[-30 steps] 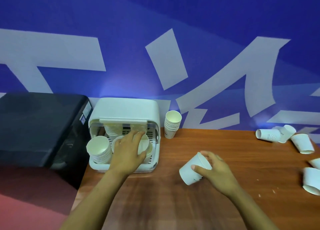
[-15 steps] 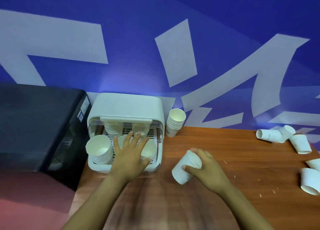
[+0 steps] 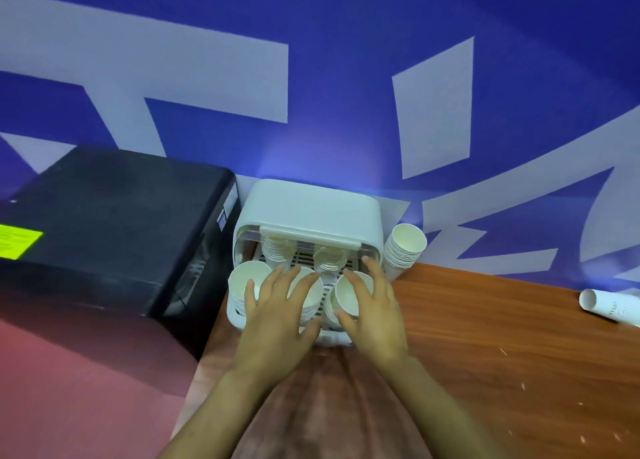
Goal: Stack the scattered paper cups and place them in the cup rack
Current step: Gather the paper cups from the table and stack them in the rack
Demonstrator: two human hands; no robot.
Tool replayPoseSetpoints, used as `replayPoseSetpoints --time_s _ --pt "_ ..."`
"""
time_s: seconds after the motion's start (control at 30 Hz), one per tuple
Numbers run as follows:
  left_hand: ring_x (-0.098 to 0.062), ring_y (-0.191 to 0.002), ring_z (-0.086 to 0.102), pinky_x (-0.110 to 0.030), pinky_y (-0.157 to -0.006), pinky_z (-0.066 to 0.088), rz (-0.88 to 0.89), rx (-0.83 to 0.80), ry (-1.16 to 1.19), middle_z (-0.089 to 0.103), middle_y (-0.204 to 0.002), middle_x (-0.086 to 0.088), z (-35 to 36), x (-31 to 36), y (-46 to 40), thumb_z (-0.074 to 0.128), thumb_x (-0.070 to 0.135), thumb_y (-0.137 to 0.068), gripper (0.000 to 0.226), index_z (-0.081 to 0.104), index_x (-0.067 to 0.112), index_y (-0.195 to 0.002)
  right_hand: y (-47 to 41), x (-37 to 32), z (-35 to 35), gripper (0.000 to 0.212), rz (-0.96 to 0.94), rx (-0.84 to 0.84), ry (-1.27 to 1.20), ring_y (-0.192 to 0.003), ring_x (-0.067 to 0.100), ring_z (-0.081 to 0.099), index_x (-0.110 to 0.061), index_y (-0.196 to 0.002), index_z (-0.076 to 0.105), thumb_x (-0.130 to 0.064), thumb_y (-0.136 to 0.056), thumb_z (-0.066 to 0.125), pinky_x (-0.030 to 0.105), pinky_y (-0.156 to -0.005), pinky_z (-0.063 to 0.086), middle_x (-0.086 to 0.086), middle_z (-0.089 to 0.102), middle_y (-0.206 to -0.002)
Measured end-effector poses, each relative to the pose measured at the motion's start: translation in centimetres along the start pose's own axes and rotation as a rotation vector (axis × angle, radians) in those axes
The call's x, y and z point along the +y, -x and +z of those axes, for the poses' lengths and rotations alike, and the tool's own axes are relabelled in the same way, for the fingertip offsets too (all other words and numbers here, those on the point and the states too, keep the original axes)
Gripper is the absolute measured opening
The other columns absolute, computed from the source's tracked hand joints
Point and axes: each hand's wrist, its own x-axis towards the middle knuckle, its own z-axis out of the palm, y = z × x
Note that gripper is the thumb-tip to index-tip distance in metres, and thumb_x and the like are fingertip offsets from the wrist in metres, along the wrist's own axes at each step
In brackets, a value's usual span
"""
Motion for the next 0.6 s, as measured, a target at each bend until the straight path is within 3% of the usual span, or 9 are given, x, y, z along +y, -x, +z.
replayPoseSetpoints --time_s 0.1,0.23,0.3,0.4,0.6 --pt "-0.010 -0.145 -0.001 -0.046 -0.117 -0.005 -0.026 0.003 -0.006 0.013 -0.155 0.015 -0.1 -0.1 0.0 0.048 0.044 -0.092 0.061 0.018 0.041 -0.145 0.9 0.6 1.1 0.072 -0.009 -0.048 0.014 -0.134 0.028 0.039 -0.023 -0.133 0.047 -0.032 -0.068 0.077 0.039 -0.102 0.042 0.004 0.017 -0.156" --pt "-0.010 -0.145 0.001 -0.046 -0.117 -0.005 -0.041 -0.008 -0.025 0.013 -0.154 0.015 0.0 0.1 0.1 0.047 0.044 -0.092 0.061 0.017 0.040 -0.146 3.1 1.9 2.6 0.085 0.008 -0.339 0.069 -0.147 0.022 -0.005 -0.032 -0.150 0.012 -0.054 -0.081 0.058 0.043 -0.117 0.020 -0.007 -0.016 -0.155" --pt "-0.012 -0.145 0.004 -0.047 -0.116 -0.004 -0.041 -0.003 -0.034 0.015 -0.154 0.014 0.0 0.2 0.2 0.049 0.042 -0.092 0.062 0.018 0.039 -0.146 3.6 2.4 2.5 0.088 0.038 -0.453 0.106 -0.146 0.019 -0.016 -0.036 -0.149 -0.001 -0.056 -0.084 0.054 0.042 -0.119 0.011 -0.010 -0.026 -0.153" --pt "-0.014 -0.145 0.007 -0.048 -0.116 -0.002 -0.031 0.008 -0.071 0.017 -0.154 0.012 -0.3 0.7 0.5 0.051 0.040 -0.090 0.064 0.020 0.037 -0.146 3.3 2.5 1.0 0.084 0.020 -0.462 0.069 -0.146 0.017 -0.014 -0.041 -0.148 -0.001 -0.055 -0.085 0.053 0.040 -0.119 0.008 -0.011 -0.019 -0.157" --pt "-0.016 -0.145 0.007 -0.048 -0.116 -0.003 0.009 -0.005 -0.063 0.018 -0.153 0.011 0.1 3.7 1.0 0.050 0.041 -0.091 0.061 0.021 0.037 -0.145 5.1 3.5 -4.2 0.069 0.129 -0.426 -0.034 -0.145 0.016 0.013 -0.040 -0.147 0.019 -0.047 -0.088 0.053 0.039 -0.117 0.020 -0.010 0.008 -0.158"
